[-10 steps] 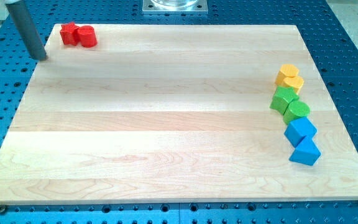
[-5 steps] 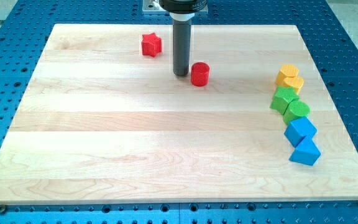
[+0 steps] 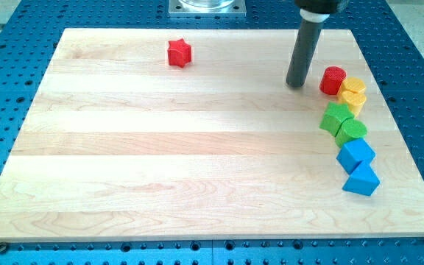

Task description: Place the red blocks above the hexagon

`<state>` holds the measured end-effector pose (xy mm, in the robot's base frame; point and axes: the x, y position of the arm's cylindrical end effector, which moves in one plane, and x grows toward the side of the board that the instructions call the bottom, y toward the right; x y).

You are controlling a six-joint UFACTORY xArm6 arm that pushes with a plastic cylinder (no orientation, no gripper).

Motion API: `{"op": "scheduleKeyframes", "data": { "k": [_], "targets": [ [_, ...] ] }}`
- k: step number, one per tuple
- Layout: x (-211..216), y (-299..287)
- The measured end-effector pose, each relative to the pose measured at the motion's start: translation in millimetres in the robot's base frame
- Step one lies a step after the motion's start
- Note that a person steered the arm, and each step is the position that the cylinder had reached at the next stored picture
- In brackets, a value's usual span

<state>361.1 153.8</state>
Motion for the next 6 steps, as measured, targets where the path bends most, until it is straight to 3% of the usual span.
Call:
{"op": "scheduleKeyframes", "data": {
  "k": [1,2,3,4,5,6],
  "targets": [
    [27,16],
    [-67,6],
    [-101,120],
    [-17,175],
    [31,132],
    [20,114]
  ]
}}
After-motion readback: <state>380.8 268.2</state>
